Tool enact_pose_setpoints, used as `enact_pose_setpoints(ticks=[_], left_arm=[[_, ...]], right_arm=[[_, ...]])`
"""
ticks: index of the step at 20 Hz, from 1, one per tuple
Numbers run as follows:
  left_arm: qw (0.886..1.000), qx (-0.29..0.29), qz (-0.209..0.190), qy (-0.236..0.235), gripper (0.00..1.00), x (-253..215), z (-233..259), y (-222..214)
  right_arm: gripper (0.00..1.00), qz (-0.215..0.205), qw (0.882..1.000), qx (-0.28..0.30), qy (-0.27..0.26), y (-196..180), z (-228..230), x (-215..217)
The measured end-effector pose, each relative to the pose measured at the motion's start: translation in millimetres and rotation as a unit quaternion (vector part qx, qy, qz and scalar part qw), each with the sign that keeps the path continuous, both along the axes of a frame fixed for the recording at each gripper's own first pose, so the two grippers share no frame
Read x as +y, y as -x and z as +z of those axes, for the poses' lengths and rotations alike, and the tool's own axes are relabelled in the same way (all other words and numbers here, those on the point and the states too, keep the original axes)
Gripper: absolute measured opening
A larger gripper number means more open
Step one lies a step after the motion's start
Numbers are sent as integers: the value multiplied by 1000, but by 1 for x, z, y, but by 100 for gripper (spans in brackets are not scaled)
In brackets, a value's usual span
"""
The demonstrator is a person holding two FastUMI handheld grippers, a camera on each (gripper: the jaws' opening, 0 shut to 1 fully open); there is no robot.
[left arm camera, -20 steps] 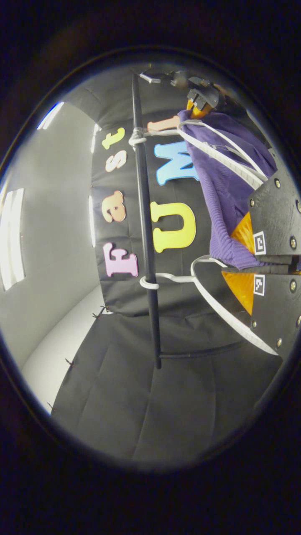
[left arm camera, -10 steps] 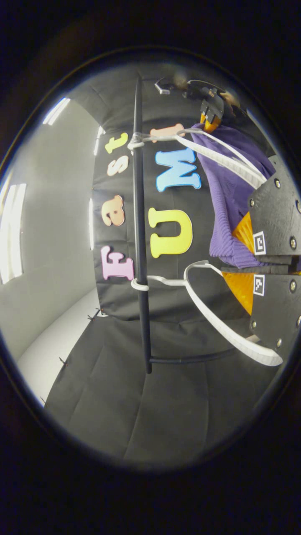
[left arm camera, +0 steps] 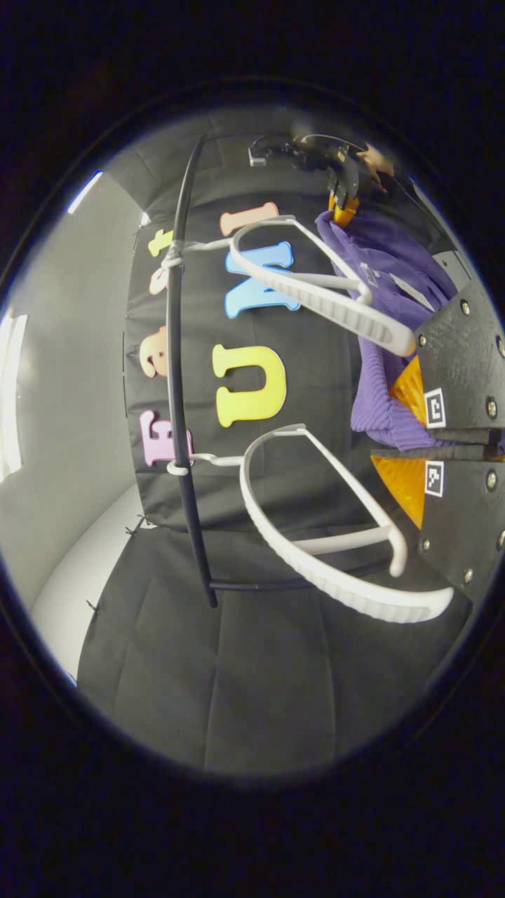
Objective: Grasp the clothes on the hanger with both hands and then place them into the laundry hamper below.
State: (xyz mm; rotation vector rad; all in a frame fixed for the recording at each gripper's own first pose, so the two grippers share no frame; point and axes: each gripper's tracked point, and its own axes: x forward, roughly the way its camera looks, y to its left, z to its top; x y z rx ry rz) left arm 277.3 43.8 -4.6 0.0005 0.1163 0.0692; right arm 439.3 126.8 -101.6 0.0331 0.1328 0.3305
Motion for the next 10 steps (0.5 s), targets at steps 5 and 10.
enact_pose_setpoints(ticks=[5, 10], left_arm=[[1000, 13, 4, 8, 2, -4, -24, 22], [1000, 14, -1, 20, 2, -13, -36, 45]], right_arm=[[4, 7, 1000, 24, 13, 27, -22, -7], [4, 8, 999, 39, 12, 63, -25, -17]])
